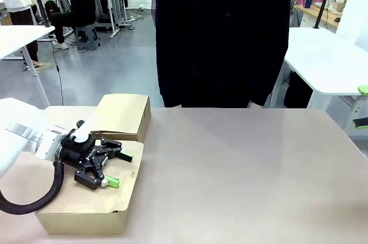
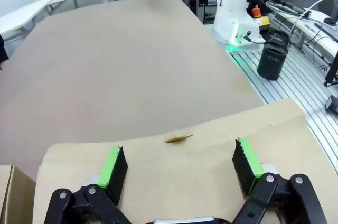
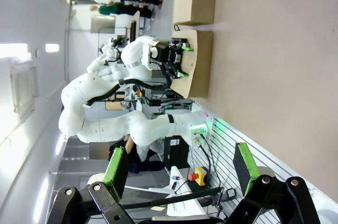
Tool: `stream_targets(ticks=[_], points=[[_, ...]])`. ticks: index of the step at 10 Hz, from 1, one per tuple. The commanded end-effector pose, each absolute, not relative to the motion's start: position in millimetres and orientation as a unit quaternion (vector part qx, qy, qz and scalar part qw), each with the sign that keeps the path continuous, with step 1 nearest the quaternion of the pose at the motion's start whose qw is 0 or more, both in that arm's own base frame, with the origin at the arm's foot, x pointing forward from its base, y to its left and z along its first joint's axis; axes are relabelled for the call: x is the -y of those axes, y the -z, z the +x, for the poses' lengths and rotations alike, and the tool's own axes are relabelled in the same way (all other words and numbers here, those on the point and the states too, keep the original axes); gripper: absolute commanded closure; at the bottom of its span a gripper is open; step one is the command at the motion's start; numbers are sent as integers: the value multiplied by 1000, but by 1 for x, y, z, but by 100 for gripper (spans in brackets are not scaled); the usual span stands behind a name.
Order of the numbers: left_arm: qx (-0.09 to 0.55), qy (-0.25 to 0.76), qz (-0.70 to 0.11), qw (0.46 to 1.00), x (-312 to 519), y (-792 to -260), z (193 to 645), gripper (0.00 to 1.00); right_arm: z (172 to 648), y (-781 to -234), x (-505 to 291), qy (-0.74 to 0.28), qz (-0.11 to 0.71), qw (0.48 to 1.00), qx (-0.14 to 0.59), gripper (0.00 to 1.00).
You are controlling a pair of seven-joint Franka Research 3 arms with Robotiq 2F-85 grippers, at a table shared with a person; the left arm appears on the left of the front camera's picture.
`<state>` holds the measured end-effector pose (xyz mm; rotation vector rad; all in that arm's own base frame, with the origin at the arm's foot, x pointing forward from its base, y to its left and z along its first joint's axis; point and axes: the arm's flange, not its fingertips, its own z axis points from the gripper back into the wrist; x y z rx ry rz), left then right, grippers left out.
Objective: Place items inside the box.
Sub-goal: Close the lid of the Mailer Box closest to the robot.
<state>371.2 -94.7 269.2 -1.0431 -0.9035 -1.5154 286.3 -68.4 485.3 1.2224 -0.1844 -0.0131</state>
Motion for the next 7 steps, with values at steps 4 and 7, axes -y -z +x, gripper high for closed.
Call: stream_targets(ticks=[4,7], points=[[410,594,-413,555,84,-316,191,0,287,-488,70,0,580,809,93,0],[421,617,-347,568,34,-408,186,0,287,-488,70,0,580,809,93,0]])
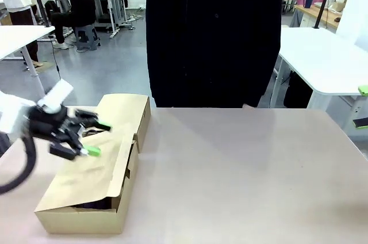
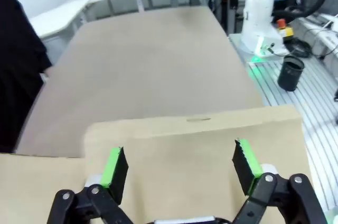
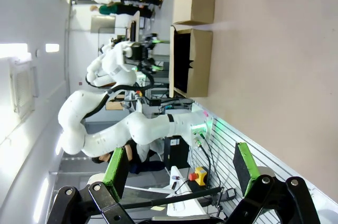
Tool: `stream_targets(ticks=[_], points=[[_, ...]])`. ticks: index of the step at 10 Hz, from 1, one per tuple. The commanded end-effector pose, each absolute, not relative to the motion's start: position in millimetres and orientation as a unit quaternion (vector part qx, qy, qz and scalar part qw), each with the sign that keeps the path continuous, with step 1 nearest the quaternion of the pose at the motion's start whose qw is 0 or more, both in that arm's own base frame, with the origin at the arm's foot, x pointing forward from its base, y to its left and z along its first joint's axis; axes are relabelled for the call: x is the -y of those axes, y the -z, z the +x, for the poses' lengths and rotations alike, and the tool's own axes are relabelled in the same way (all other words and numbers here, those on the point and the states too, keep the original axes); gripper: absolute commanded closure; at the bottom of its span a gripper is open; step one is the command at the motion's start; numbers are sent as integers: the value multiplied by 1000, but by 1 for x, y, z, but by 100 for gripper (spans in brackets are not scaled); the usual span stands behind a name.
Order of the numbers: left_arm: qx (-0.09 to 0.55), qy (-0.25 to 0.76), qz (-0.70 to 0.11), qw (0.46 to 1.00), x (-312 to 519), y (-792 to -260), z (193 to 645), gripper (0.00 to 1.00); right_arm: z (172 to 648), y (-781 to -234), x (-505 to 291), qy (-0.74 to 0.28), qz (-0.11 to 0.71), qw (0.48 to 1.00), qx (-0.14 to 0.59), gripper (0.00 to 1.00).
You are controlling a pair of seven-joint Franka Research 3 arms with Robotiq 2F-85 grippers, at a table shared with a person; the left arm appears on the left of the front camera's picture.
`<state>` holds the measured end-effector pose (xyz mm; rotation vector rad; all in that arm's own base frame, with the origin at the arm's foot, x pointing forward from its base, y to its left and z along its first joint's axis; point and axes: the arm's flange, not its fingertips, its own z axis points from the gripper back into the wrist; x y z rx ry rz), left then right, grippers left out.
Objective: Place items inside the box.
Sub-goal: Close the lid of the Mailer Box closest to the robot.
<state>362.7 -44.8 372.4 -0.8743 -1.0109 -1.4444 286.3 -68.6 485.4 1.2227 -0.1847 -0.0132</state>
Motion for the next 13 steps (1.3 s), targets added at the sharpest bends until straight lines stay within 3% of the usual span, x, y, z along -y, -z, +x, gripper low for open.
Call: stream_targets(ticks=[1,2,6,7,8,10,11,13], points=[[398,649,-318,565,17,-424,184,0,287,-488,70,0,580,809,93,0],[369,672,-290,573,-2,-439,181,0,287,-488,70,0,580,809,93,0],[237,569,-178,767,-35,-480,172,0,287,-488,70,0,580,809,93,0],[222,478,-180,830,-37,-485,181,0,287,-488,70,0,580,809,93,0],[223,393,-243,858,-47,-482,193,0,287,-488,70,0,580,809,93,0],[267,286,-333,858,-77,-473,245,0,287,-488,70,0,580,809,93,0],[202,413,-222,860,-75,-520,210,0,287,-488,70,0,580,809,93,0],[202,413,-222,860,-75,-520,210,0,287,-488,70,0,580,809,93,0]])
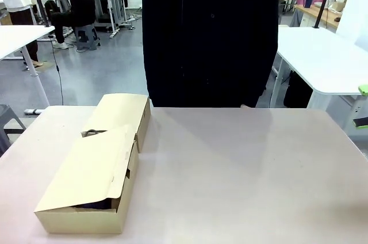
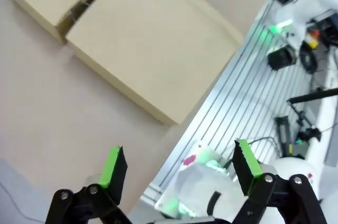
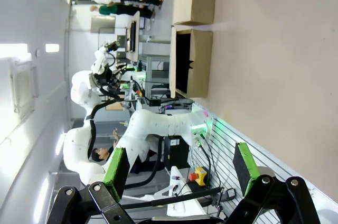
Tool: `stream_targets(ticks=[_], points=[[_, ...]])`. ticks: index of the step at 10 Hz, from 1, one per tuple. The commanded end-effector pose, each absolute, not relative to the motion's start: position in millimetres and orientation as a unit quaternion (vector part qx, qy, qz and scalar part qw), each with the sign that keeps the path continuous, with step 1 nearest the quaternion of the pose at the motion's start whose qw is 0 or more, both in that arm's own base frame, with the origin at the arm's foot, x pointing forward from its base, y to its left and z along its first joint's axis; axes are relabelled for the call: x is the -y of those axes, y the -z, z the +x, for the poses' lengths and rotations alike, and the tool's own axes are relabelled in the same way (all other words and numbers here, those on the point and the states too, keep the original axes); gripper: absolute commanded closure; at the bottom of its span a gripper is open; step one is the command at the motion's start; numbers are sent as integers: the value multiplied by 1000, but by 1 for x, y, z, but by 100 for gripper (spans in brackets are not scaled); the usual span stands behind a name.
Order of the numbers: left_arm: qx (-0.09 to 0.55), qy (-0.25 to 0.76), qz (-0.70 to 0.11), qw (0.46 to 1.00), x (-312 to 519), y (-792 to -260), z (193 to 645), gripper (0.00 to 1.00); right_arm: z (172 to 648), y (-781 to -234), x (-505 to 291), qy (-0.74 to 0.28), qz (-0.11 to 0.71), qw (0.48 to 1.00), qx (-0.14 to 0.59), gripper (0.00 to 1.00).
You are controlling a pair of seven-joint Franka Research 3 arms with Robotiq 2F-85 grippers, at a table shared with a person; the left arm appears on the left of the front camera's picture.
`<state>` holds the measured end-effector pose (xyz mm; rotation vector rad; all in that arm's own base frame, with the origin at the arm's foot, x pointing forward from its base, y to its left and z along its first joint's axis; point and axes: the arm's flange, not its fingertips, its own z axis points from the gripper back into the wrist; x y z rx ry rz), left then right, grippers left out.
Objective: Place items inside the box.
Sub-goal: Close the lid of the Mailer Box closest to the robot.
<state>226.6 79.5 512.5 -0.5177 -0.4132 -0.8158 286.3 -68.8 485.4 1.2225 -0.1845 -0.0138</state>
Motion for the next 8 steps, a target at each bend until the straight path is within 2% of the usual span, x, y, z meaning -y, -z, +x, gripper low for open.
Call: stream_targets(ticks=[1,2,3,4,5,7,8], points=[[202,413,-222,860,-75,-520,210,0,287,-488,70,0,580,809,93,0],[197,389,-247,865,-80,-512,227,0,287,-488,70,0,580,809,93,0],[219,358,-311,853,-86,-505,237,0,287,-488,70,0,580,809,93,0],[244,319,-425,812,-90,-494,261,0,287,-488,70,0,580,809,93,0],[230,291,-480,795,-87,-487,268,0,287,-488,70,0,580,809,93,0],[221,206,-562,770,-101,-457,274,0,287,-488,70,0,580,809,93,0],[220,183,-575,766,-108,-451,276,0,287,-488,70,0,580,809,93,0]])
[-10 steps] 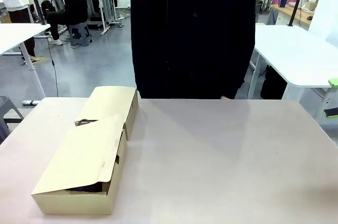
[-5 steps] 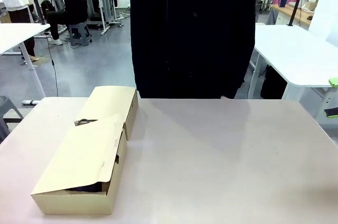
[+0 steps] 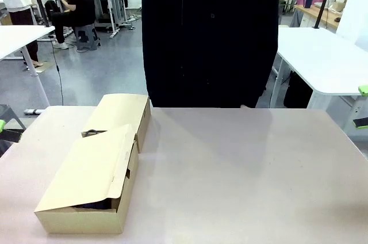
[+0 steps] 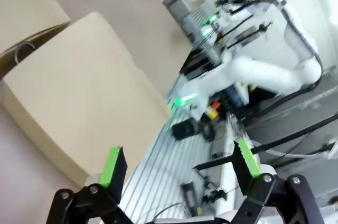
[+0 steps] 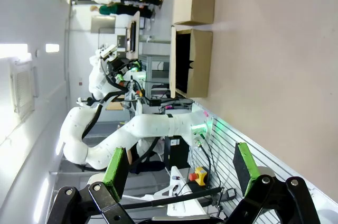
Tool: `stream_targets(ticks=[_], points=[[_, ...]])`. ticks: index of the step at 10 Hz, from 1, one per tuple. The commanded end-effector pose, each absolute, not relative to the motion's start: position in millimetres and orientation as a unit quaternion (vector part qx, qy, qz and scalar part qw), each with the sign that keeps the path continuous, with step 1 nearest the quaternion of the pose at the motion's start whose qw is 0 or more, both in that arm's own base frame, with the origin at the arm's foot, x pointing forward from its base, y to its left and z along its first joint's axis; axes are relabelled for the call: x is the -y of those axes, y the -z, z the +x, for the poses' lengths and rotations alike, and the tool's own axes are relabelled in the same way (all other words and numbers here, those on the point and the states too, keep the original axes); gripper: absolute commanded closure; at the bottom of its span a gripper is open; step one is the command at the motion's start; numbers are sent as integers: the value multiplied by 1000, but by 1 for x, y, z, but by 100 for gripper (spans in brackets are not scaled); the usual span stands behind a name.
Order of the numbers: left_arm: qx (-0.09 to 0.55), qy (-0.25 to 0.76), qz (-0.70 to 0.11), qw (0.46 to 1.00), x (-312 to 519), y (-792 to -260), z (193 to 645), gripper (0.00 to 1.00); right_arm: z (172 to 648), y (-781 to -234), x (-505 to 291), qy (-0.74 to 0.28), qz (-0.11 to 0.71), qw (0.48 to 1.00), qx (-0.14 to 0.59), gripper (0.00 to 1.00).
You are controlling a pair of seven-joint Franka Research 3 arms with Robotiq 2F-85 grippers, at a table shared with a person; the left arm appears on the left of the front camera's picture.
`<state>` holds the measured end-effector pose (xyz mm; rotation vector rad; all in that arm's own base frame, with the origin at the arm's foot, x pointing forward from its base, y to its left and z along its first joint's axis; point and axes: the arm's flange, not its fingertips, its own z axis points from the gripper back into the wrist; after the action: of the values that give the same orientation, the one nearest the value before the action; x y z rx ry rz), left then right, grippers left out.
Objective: Place items inside the box.
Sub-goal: Close the lid of the Mailer Box closest to the robot.
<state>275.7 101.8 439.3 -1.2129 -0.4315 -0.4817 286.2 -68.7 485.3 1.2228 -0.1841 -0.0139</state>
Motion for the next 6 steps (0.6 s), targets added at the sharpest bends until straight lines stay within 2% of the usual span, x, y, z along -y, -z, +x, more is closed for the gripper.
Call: stream_targets(ticks=[1,2,6], points=[[191,174,-528,809,-110,-449,285,0,287,-488,70,0,580,809,93,0],[199,222,-560,773,-102,-439,276,0,287,-488,70,0,580,809,93,0],[199,222,-560,773,-102,-439,276,0,287,-488,70,0,580,809,93,0]])
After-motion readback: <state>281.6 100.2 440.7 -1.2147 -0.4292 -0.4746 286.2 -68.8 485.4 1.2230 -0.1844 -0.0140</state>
